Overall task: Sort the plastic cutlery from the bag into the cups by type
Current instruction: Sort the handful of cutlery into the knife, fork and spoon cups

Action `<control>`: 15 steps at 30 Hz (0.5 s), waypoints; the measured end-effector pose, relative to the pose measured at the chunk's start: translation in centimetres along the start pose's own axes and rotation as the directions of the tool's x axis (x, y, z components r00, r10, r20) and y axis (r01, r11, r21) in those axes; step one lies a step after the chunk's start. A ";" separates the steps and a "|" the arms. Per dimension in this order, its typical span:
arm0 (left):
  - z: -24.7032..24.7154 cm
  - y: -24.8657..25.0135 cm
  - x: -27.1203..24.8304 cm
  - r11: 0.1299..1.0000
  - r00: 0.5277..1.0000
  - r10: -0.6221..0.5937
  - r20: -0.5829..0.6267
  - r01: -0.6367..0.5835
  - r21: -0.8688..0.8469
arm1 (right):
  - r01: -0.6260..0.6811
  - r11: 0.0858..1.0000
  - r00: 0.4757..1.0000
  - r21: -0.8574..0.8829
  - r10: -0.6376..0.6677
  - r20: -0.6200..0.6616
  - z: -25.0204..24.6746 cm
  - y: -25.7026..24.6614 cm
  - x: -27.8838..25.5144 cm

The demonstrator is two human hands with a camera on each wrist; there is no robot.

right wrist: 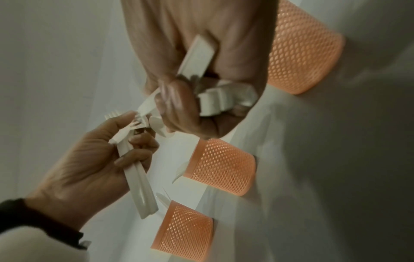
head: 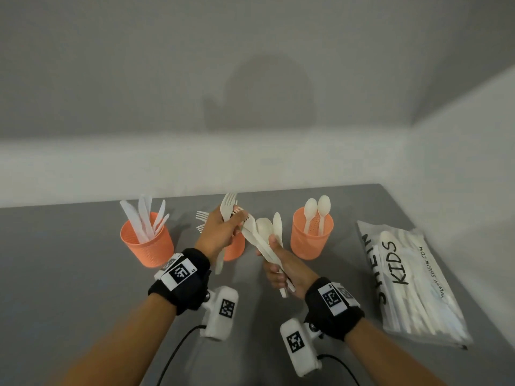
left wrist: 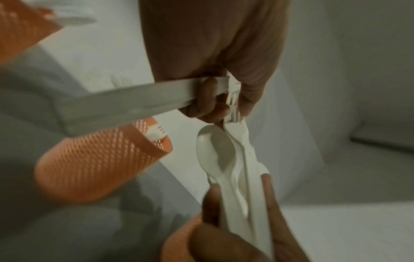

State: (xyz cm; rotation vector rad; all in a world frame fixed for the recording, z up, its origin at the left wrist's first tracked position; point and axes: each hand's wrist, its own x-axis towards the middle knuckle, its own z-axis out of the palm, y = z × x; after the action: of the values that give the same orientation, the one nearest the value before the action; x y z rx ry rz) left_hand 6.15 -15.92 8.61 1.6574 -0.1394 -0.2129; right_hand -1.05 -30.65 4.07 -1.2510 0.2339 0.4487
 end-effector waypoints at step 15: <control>1.2 0.6 0.6 0.971 0.992 -0.043 -0.121 0.013 -0.239 | 0.040 0.999 0.989 -0.023 -0.043 -0.141 -2.0 0.8 0.2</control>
State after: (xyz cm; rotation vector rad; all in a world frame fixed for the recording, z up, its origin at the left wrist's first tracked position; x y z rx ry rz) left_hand 6.48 -17.30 9.06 1.4295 0.0058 -0.1404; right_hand -1.09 -32.35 2.69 -1.3070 0.3238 0.3269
